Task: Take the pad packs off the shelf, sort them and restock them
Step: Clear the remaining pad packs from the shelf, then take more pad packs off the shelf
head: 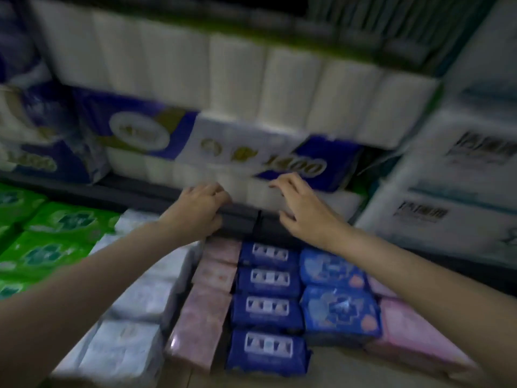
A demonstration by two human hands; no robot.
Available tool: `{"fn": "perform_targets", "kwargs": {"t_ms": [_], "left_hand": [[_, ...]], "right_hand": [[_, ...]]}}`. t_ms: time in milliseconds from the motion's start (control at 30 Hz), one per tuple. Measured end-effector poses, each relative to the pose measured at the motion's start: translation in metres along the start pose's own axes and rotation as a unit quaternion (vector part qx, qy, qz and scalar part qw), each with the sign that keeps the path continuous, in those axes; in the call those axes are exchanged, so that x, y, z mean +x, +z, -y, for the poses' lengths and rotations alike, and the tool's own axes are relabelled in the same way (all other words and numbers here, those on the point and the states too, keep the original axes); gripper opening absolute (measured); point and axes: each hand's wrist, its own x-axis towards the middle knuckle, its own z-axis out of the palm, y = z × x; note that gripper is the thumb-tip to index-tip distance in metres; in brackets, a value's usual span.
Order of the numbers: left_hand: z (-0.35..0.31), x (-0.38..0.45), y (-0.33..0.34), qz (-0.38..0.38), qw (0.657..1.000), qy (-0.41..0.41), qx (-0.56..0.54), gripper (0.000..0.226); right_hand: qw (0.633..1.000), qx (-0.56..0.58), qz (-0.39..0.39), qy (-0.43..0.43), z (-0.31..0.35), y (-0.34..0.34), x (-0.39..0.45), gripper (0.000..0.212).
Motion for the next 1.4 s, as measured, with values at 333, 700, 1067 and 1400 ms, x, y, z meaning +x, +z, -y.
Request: {"fn": "perform_targets", "kwargs": {"t_ms": [333,700,1067,1400], "left_hand": [[-0.062,0.123,-0.233,-0.386,0.916,0.091,0.057,0.032],[-0.066,0.172,-0.342,-0.399,0.916,-0.019,0.02,0.041],[-0.034,0.217,-0.386,-0.425,0.905,-0.03,-0.007,0.031],[-0.054,0.298,-0.403,-0.105,0.993,0.059,-0.001,0.075]], "right_hand": [[0.915,-0.184,-0.347,-0.092,-0.006,-0.242,0.035,0.043],[0.912,-0.117,-0.386,0.078,-0.029,-0.38,0.113,0.052],[0.972,-0.081,-0.049,0.213,-0.063,-0.389,0.258,0.082],[0.981,0.047,-0.099,0.158,-0.094,-0.424,0.251,0.027]]}}
